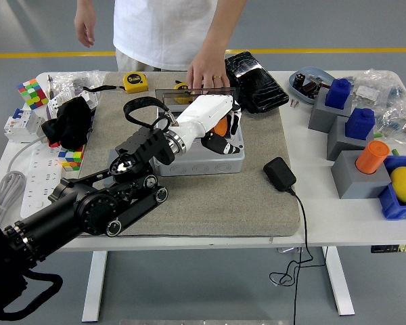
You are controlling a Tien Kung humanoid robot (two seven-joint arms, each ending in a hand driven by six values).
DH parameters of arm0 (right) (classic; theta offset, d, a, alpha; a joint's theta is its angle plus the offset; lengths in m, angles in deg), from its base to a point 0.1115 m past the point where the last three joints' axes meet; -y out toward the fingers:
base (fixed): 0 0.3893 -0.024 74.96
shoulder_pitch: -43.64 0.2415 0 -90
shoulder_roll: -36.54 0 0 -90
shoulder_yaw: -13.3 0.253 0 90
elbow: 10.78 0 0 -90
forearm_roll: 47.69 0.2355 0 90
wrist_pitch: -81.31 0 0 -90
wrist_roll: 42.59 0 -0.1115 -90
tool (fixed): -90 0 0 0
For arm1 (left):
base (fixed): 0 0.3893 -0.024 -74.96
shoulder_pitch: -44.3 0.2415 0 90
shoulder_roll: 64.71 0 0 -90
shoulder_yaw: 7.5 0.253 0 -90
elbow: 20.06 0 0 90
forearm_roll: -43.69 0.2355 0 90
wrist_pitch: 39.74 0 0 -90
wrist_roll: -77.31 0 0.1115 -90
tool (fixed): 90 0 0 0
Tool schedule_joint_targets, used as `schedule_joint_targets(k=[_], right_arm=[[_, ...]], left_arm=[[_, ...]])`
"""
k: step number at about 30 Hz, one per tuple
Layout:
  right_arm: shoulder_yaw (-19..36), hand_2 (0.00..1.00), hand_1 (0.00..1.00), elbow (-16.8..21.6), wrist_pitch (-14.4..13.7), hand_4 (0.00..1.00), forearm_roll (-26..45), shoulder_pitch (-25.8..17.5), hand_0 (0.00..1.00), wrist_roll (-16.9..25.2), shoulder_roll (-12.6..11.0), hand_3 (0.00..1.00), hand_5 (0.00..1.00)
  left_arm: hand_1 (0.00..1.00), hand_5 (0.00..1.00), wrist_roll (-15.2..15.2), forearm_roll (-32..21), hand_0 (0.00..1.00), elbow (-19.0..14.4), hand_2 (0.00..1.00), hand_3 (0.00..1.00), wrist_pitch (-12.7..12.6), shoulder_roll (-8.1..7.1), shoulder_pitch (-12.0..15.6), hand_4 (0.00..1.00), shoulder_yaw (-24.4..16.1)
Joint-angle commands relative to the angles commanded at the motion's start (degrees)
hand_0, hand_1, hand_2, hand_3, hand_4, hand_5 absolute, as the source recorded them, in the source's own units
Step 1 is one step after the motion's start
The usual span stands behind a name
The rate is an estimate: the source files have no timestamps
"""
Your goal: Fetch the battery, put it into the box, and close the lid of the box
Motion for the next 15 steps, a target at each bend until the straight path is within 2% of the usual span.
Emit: schedule_joint_targets(k=[5,6,15], right_arm=[[-0.3,0.583,0.6,0.0,0.0,0.919,0.1,0.0,0.544,0.0,-0.1,0.542,0.457],[-0.4,0.582,0.6,0.0,0.0,0.918,0.1,-0.1,0.544,-0.1,-0.1,0.541,0.456],[-0.8,0.582,0.6,0.2,-0.1,0.918,-0.1,0.1,0.545,0.0,0.0,0.541,0.456]], left_arm=[[0.087,0.043,1.4,-1.6,0.086,3.7,0.182,0.268,-1.2,0.0,-2.2,0.998,2.8],[0.126,0.067,1.6,-1.7,0.132,4.3,0.204,0.321,-1.4,0.0,-2.5,0.998,3.0],[0.159,0.11,3.6,-2.6,0.162,7.3,0.228,0.343,-4.2,0.0,-3.7,0.998,4.6]])
